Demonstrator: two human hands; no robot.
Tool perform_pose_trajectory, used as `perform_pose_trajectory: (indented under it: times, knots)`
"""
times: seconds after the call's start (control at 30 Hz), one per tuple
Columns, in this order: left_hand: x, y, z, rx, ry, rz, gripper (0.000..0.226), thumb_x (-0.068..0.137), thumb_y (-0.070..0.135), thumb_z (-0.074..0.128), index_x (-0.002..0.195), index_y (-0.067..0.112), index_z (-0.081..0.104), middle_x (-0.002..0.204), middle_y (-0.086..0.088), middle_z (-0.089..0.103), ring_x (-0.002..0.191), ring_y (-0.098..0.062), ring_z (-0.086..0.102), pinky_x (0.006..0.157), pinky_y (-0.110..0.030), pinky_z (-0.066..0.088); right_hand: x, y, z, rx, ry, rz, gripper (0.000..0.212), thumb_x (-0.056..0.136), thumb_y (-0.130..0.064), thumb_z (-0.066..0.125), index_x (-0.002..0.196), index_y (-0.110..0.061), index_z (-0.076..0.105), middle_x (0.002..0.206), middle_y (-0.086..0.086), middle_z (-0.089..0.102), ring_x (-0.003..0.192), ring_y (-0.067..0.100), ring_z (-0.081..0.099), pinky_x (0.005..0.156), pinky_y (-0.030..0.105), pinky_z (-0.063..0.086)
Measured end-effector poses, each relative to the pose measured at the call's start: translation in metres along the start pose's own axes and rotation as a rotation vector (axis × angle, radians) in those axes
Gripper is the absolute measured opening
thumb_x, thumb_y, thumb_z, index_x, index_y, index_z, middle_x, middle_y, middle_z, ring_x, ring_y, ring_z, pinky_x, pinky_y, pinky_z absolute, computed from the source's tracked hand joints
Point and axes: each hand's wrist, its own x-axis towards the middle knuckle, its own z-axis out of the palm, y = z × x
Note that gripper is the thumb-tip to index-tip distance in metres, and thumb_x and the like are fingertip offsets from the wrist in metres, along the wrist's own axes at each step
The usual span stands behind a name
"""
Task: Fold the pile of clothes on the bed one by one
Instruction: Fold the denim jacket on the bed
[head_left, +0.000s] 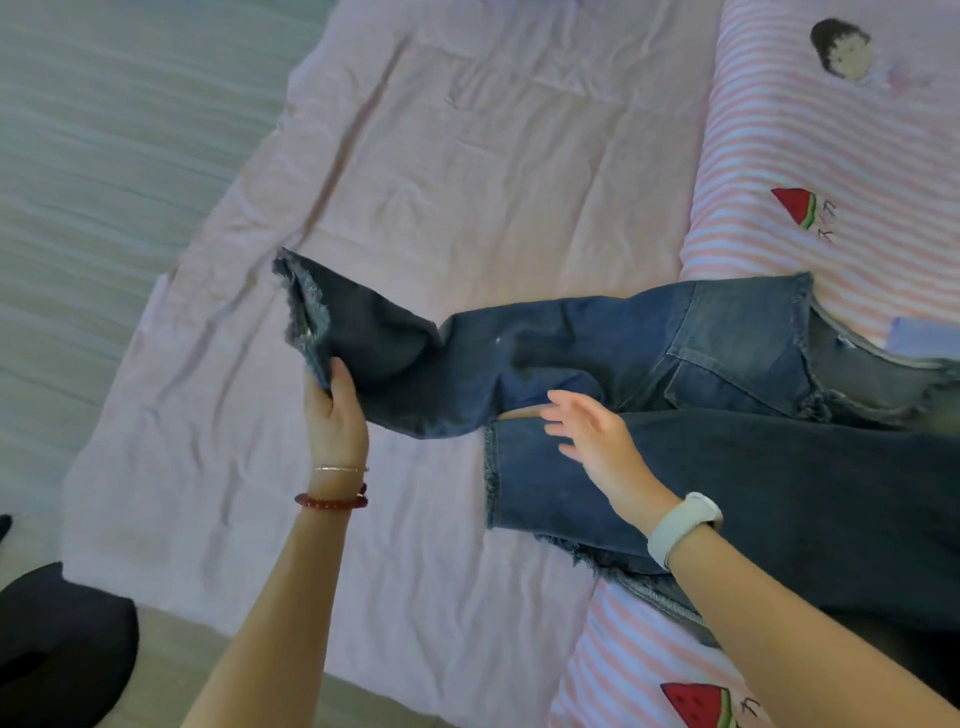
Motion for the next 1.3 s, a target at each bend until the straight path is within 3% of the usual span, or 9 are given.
perform_pose_trajectory:
  times: [0.1,0.23,0.33,0.43,0.6,0.8,0.97,1.1,1.3]
  knots:
    - [-0.062,0.023,0.025,0.092,-0.395,0.313,0.034,0.092,0.015,0.037,0.115,-0.003,0.054,0.109,-0.013,0.059,0.096,-0.009,0.052,0.086,-0.002,0.036,-0.028,-0.019,-0.026,0.466,0.007,0.116,0.040,0.094,-0.044,0.041,0.126,-0.022,0.046,0.119,0.005,0.063,0.109,0.021,0.060,0.093,0.042,0.048]
    - [-0.124,0.008,0.065,0.442,-0.919,0.739,0.045,0.082,0.013,0.037,0.125,0.024,0.044,0.123,-0.009,0.060,0.114,-0.025,0.052,0.103,-0.032,0.040,-0.070,-0.026,-0.077,0.769,0.040,0.141,0.070,0.076,-0.059,0.041,0.130,-0.015,0.046,0.122,0.010,0.062,0.112,0.029,0.060,0.094,0.050,0.047]
    - [-0.160,0.002,0.090,0.676,-1.068,0.819,0.046,0.081,0.022,0.034,0.125,0.028,0.047,0.118,-0.006,0.065,0.105,-0.032,0.062,0.085,-0.050,0.052,-0.091,-0.018,-0.104,0.642,0.030,0.232,0.059,0.083,-0.054,0.045,0.118,-0.008,0.058,0.114,0.012,0.067,0.107,0.027,0.063,0.093,0.046,0.050]
    - [-0.175,-0.001,0.102,0.808,-1.125,0.926,0.044,0.083,0.028,0.033,0.121,0.028,0.054,0.112,-0.002,0.068,0.098,-0.028,0.066,0.076,-0.047,0.055,-0.091,0.007,-0.114,0.290,0.270,0.315,0.039,0.088,-0.033,0.062,0.115,-0.005,0.060,0.110,0.013,0.068,0.098,0.029,0.065,0.091,0.047,0.051]
    - [-0.188,-0.005,0.106,0.984,-1.018,0.917,0.046,0.083,0.040,0.034,0.127,0.028,0.040,0.119,0.000,0.064,0.106,-0.024,0.064,0.084,-0.048,0.051,-0.096,0.019,-0.120,0.022,0.617,0.159,0.024,0.097,-0.018,0.048,0.094,0.003,0.059,0.080,0.012,0.054,0.073,0.022,0.050,0.066,0.030,0.040]
    - [-0.181,0.017,0.136,1.049,-0.891,0.851,0.079,0.068,0.031,0.081,0.136,0.017,0.044,0.134,-0.019,0.051,0.120,-0.042,0.051,0.092,-0.065,0.035,-0.151,0.002,-0.166,0.027,1.001,-0.167,0.027,0.099,-0.013,0.040,0.115,0.005,0.053,0.097,0.002,0.051,0.092,0.014,0.046,0.074,0.010,0.032]
    - [-0.202,0.027,0.173,0.972,-0.998,0.855,0.064,0.092,0.044,0.045,0.148,0.025,0.019,0.156,-0.009,0.013,0.144,-0.033,0.010,0.114,-0.052,0.005,-0.200,0.052,-0.222,0.173,1.304,-0.088,0.030,0.099,-0.020,0.041,0.113,0.004,0.055,0.107,0.007,0.056,0.099,0.021,0.051,0.084,0.023,0.039]
    - [-0.216,0.013,0.196,1.105,-1.077,0.820,0.062,0.096,0.046,0.035,0.148,0.029,0.007,0.158,-0.004,0.000,0.144,-0.028,-0.002,0.115,-0.048,0.004,-0.222,0.119,-0.245,0.225,1.296,0.090,0.031,0.100,-0.024,0.038,0.108,0.001,0.055,0.097,0.010,0.053,0.092,0.023,0.049,0.077,0.030,0.035]
    - [-0.221,-0.019,0.200,1.222,-1.084,0.815,0.059,0.095,0.043,0.040,0.147,0.028,0.019,0.157,-0.002,0.006,0.144,-0.027,0.000,0.116,-0.045,0.002,-0.221,0.195,-0.240,0.086,1.115,0.377,0.040,0.100,-0.029,0.038,0.105,0.007,0.056,0.104,0.026,0.060,0.095,0.038,0.054,0.073,0.036,0.038]
